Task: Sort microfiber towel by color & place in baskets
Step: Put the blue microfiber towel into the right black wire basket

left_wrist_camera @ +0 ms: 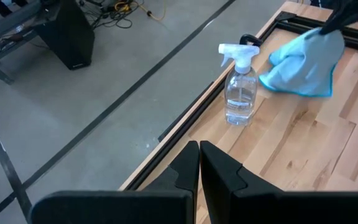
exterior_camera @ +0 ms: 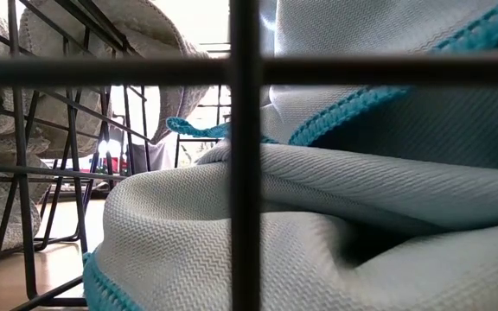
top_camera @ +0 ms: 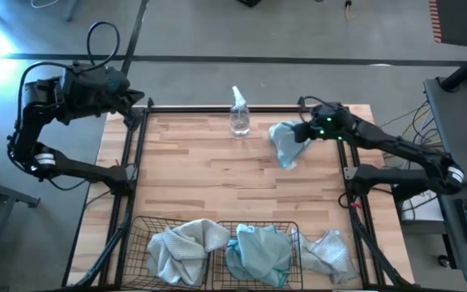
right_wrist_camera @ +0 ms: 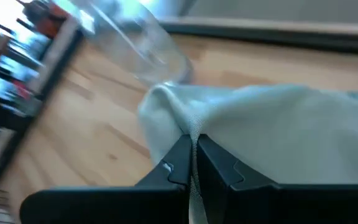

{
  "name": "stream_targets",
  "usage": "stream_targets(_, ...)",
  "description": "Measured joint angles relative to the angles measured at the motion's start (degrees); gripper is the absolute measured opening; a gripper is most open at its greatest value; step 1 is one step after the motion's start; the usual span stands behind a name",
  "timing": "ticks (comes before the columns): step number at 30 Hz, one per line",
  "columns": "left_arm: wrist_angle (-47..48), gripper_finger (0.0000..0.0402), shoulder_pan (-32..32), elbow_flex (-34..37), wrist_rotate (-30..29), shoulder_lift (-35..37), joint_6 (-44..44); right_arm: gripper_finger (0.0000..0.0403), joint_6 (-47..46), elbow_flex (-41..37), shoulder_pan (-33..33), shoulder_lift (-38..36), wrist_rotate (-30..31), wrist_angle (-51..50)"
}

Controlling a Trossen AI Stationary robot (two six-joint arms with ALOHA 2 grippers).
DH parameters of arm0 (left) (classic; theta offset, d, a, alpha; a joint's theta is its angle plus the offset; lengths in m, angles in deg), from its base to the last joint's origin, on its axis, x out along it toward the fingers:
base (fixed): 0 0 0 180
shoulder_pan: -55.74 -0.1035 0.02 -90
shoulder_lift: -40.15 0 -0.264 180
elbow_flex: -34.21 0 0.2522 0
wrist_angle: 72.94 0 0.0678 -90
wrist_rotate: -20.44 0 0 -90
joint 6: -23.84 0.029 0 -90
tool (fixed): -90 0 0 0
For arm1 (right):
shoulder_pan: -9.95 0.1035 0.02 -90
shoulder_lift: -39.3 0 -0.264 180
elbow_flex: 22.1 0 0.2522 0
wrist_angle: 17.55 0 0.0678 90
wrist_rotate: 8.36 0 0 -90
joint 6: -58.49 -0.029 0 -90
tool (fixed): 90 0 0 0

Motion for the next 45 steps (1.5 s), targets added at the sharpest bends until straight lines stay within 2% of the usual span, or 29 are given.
stream_targets(9,0.02,0.0000,0.00,0.00,-0.01,0.65,0.00,0.0013,-4.36,0.01,4.71,-7.51,-2.48,10.49)
stream_targets(16,0.02,0.0000,-0.02,-0.02,-0.02,1.25,-0.02,0.0013,-4.36,5.10,10.02,-7.39,-2.13,13.03)
stream_targets(28,0.07,0.0000,-0.02,-0.02,-0.02,2.52,-0.02,0.0013,4.59,24.12,20.04,2.07,-1.97,11.96)
stream_targets(35,0.10,0.0000,-0.01,-0.02,-0.02,4.00,-0.51,0.0013,10.04,35.84,25.87,8.35,-1.99,5.97)
stream_targets(45,1.12,0.0000,-0.02,-0.02,-0.02,6.87,-1.75,0.0013,10.83,43.54,34.84,16.49,-1.98,4.78)
